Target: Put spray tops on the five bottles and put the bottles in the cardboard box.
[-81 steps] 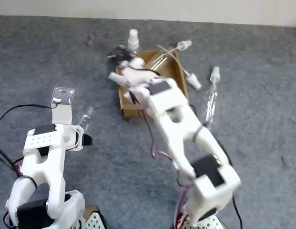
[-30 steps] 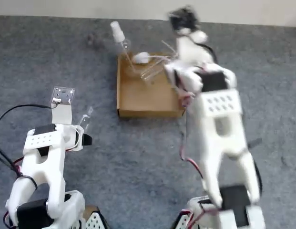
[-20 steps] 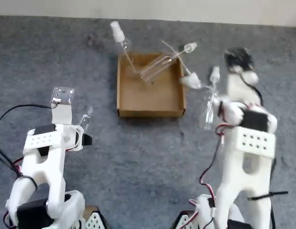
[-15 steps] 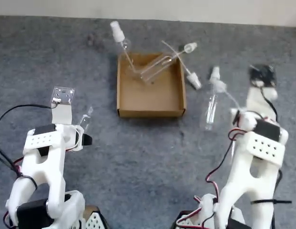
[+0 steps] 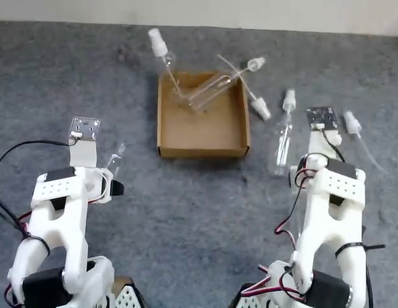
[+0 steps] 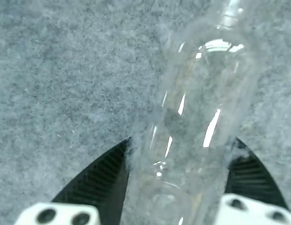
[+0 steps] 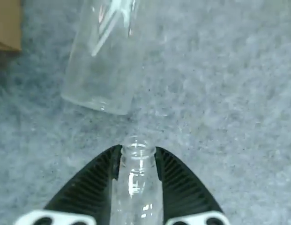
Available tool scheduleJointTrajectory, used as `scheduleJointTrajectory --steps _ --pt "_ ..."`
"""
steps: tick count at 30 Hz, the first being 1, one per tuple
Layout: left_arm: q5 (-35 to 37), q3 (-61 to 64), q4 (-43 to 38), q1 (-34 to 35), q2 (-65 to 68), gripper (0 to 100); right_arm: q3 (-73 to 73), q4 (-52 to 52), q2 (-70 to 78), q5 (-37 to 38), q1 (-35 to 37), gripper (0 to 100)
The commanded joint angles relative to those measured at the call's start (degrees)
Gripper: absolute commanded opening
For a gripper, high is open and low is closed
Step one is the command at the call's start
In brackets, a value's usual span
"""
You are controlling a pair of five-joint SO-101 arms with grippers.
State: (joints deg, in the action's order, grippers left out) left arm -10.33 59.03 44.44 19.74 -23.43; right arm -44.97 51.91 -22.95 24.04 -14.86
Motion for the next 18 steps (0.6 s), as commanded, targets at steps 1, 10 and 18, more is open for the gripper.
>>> scheduleJointTrajectory --steps 1,10,18 --pt "0.09 -0.22 -0.53 0.40 -1.10 26 0.84 -1.01 0.13 0.79 -2.24 3.3" --pt "-5.45 -0.57 1.93 -7.60 -1.63 26 0.84 -0.92 -0.22 0.88 -4.53 26.0" --pt "-5.54 -5.93 8.62 -7.87 -1.54 29 6.99 -0.92 -2.77 0.88 -5.14 27.6"
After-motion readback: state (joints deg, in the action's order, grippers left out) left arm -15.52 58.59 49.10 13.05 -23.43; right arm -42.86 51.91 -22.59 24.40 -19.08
